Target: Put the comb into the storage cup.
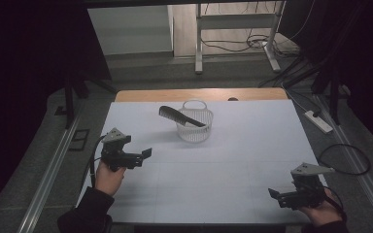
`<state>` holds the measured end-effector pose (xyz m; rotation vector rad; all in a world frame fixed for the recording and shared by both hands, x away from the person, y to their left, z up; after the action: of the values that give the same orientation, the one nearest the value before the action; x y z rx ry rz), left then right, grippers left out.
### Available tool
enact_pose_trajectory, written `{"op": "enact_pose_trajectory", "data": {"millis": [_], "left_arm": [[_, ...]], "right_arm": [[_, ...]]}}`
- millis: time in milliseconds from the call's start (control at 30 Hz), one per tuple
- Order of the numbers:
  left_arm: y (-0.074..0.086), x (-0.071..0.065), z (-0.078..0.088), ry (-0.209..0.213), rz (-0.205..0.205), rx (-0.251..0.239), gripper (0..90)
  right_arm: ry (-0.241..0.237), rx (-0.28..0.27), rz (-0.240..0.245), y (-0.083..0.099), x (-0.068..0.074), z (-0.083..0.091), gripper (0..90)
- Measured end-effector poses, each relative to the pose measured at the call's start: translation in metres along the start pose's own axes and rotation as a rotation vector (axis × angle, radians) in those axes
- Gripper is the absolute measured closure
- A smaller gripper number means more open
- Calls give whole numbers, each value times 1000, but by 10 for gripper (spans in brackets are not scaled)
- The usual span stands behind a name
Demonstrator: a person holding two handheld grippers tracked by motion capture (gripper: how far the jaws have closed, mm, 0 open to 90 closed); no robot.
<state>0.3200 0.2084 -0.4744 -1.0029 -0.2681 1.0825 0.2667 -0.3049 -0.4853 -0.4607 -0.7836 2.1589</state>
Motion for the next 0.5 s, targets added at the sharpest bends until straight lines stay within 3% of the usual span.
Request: {"op": "enact_pose_trajectory", "data": {"millis": [500], "left_arm": [[13,-4,14,-16,-7,8,0]], "right_arm": [[3,-2,-4,0,0,0,0]]}}
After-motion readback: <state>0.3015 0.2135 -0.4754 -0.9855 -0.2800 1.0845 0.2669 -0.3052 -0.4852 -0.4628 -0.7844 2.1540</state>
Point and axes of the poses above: each handheld gripper's, and its own axes: z roughly backward along the jaws, y roughly out of its underside, x roughly to its left, the point moved 3 cm from there along -z, roughly forward along the jaws, and after that the axes turned 6 degrees about z, right-handed, at the moved point
